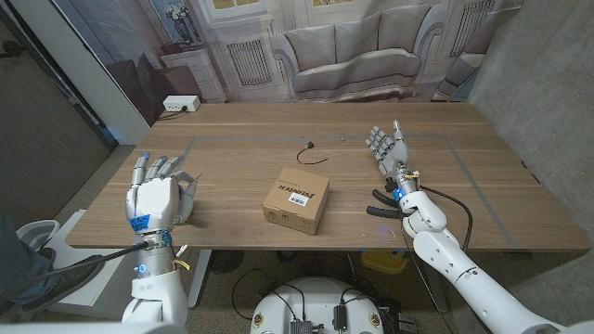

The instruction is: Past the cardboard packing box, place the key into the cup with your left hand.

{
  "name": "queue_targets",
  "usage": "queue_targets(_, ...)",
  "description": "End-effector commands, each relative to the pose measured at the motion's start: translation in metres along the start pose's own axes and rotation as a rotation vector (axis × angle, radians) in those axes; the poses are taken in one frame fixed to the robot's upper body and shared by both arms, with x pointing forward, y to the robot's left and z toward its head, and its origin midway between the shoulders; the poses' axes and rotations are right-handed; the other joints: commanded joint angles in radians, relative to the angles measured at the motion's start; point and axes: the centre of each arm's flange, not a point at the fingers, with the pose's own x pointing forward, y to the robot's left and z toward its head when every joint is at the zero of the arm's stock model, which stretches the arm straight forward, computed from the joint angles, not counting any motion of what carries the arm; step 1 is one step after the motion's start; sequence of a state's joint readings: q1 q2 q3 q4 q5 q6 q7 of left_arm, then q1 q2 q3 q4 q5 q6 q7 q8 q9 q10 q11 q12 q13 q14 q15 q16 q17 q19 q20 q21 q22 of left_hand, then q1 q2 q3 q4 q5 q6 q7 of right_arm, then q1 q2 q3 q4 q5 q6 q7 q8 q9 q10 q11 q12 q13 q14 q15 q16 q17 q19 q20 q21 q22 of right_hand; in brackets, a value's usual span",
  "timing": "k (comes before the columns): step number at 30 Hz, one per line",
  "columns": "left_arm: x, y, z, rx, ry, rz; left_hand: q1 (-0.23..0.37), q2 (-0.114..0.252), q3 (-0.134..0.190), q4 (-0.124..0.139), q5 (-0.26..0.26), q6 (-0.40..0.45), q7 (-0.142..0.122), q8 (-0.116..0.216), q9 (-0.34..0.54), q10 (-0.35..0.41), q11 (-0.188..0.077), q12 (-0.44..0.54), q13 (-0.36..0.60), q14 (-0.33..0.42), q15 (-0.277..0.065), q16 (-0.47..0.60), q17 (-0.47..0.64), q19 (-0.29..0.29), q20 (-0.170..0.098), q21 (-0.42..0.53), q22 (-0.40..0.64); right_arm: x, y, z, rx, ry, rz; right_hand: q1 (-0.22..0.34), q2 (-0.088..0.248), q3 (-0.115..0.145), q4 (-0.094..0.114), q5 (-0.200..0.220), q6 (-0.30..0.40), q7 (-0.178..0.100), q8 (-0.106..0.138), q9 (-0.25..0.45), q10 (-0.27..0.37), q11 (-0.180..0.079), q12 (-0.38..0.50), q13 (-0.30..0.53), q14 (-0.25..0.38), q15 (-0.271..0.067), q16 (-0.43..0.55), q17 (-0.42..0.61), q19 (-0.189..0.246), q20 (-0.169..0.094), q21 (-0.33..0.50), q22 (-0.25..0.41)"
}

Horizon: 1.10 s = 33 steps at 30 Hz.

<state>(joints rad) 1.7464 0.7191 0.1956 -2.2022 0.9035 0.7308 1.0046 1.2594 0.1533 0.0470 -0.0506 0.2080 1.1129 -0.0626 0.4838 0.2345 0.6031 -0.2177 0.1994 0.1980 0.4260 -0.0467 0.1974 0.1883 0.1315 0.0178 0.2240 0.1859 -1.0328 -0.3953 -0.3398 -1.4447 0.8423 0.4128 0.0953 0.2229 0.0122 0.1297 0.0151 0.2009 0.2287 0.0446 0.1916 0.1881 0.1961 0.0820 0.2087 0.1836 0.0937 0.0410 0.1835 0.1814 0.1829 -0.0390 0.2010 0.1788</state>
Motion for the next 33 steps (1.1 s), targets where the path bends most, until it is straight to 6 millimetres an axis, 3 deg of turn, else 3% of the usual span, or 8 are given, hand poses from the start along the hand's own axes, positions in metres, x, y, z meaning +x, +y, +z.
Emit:
queue_targets(1,-0.004,0.005,-0.021,0.088,0.042,-0.007,-0.003,-0.003,0.005,0.003,0.007,0.001,0.001,0.026,0.004,0.012,0.000,-0.001,0.002,0.008,-0.144,0.002,0.005,0.010,0.000,-0.002,0.004,0.010,0.001,-0.006,0.007,0.018,0.006,0.002,0.007,0.000,0.000,0.005,0.005,-0.001,0.005,0.003,0.006,0.002,0.005,0.003,0.011,0.001,0.004,0.003,0.001,-0.004,-0.001,0.005)
queue_targets(33,-0.011,0.007,-0.051,0.088,0.196,-0.107,0.002,-0.002,0.017,0.004,0.008,-0.010,0.016,0.039,0.006,0.018,0.002,-0.003,0.003,0.012,-0.119,0.001,0.004,0.017,0.009,-0.001,0.004,0.019,0.000,-0.017,0.018,0.060,0.007,0.004,0.011,-0.001,-0.002,0.006,0.004,-0.001,0.005,0.003,0.007,0.001,0.006,0.003,0.011,0.001,0.004,0.003,0.001,-0.006,-0.001,0.005)
